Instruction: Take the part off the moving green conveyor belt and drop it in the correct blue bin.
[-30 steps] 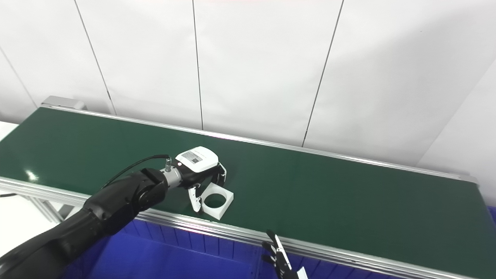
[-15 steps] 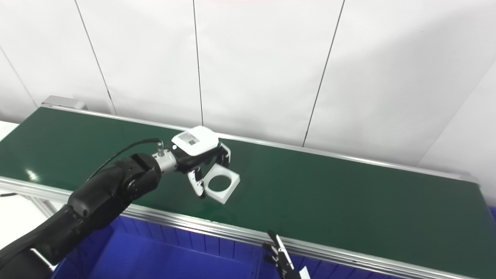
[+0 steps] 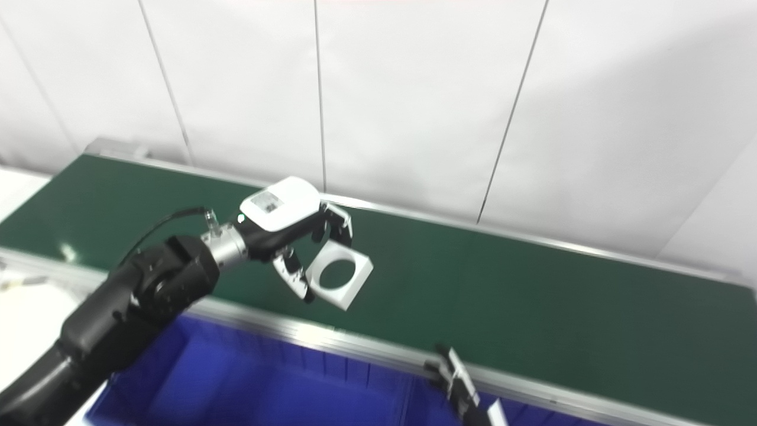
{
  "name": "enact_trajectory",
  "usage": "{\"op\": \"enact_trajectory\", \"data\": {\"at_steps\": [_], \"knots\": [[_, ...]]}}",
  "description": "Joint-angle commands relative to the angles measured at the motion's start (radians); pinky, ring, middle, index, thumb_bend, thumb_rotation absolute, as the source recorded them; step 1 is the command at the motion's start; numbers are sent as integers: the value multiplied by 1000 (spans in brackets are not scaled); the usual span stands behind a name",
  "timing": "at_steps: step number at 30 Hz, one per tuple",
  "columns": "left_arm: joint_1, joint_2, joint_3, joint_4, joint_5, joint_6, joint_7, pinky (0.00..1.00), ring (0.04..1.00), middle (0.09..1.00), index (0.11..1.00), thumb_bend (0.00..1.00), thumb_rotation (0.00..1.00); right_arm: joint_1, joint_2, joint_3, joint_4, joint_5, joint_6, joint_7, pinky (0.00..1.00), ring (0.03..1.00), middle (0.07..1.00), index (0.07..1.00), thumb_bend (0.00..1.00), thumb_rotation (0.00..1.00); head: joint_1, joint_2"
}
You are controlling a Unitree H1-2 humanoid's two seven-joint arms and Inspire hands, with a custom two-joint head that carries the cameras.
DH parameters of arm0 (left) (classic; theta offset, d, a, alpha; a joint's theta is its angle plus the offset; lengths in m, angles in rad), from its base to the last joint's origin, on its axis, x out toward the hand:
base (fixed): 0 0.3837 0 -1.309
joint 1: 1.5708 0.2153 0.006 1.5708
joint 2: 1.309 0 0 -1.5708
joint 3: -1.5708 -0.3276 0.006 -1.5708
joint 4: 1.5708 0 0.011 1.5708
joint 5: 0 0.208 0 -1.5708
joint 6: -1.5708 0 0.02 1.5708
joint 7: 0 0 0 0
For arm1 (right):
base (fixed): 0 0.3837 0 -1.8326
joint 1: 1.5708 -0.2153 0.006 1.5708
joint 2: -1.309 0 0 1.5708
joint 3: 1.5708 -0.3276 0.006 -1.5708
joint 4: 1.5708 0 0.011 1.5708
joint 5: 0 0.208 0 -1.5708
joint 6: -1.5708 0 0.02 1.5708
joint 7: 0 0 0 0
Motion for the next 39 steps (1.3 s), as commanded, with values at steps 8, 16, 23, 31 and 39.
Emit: {"op": "enact_trajectory", "data": {"at_steps": [8,16,23,31,39], "knots": [[82,53,67,-175,-16,63,-100,326,404,462,507,524,0,-13,5,-56,-65,19,-48,57,796,866,964,962,855,859,33,27],[166,52,89,-193,1,47,-102,344,415,462,506,524,0,-8,8,-80,-82,39,-30,97,809,876,966,966,870,853,47,33],[241,36,86,-147,57,33,-65,309,388,450,512,523,0,-6,18,-93,-73,37,-39,111,808,873,965,960,881,856,59,12],[287,29,48,-29,115,-6,5,281,364,435,520,522,0,-8,22,-105,-61,37,-49,119,804,873,970,963,882,851,78,4],[274,46,6,143,129,-4,10,388,449,468,502,525,0,-7,26,-112,-65,27,-42,123,790,870,947,961,864,847,89,-6]]}}
